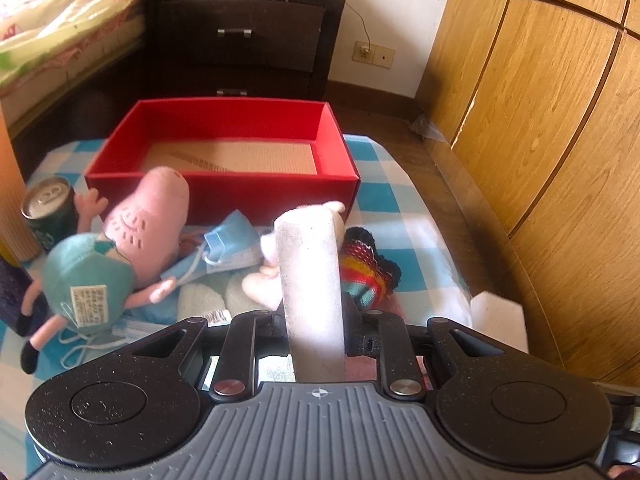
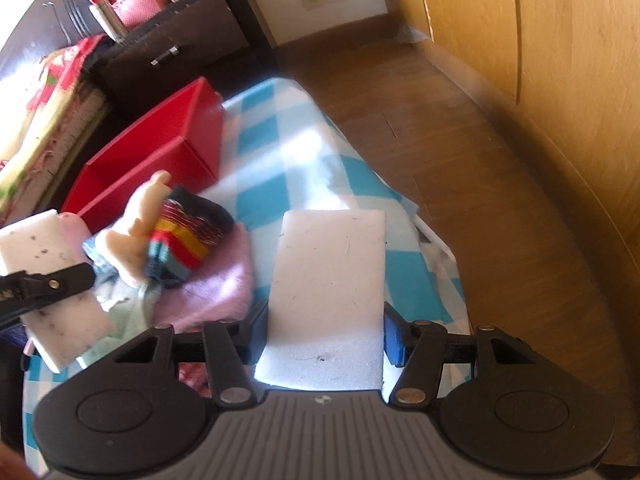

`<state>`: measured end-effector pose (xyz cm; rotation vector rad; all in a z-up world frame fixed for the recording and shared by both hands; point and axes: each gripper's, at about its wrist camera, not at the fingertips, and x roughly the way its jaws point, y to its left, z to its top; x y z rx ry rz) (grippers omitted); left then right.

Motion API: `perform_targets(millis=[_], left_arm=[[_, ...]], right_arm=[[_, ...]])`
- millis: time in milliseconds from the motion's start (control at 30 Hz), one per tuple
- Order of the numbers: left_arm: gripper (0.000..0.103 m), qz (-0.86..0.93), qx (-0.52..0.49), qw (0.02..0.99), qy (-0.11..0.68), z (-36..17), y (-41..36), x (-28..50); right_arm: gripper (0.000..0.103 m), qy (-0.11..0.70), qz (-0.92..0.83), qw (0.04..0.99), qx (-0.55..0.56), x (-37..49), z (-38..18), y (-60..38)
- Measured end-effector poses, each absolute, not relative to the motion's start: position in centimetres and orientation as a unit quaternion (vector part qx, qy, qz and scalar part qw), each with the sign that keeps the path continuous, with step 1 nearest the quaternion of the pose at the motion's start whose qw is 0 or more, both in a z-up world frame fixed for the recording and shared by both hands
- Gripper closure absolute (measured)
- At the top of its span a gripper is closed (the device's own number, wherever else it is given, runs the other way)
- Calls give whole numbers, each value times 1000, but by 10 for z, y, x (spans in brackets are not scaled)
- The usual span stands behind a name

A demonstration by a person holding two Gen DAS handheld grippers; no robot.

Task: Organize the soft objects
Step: 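Carry the foam block and foam pad in both grippers over the red box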

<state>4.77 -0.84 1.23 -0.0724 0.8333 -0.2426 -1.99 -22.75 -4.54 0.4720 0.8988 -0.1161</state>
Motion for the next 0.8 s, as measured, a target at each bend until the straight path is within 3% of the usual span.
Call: perform_targets(millis=[800], left_arm=[[82, -34, -36, 942, 332, 53, 31, 113]], right_arm=[[69, 318, 56, 935, 147, 81, 38, -141]])
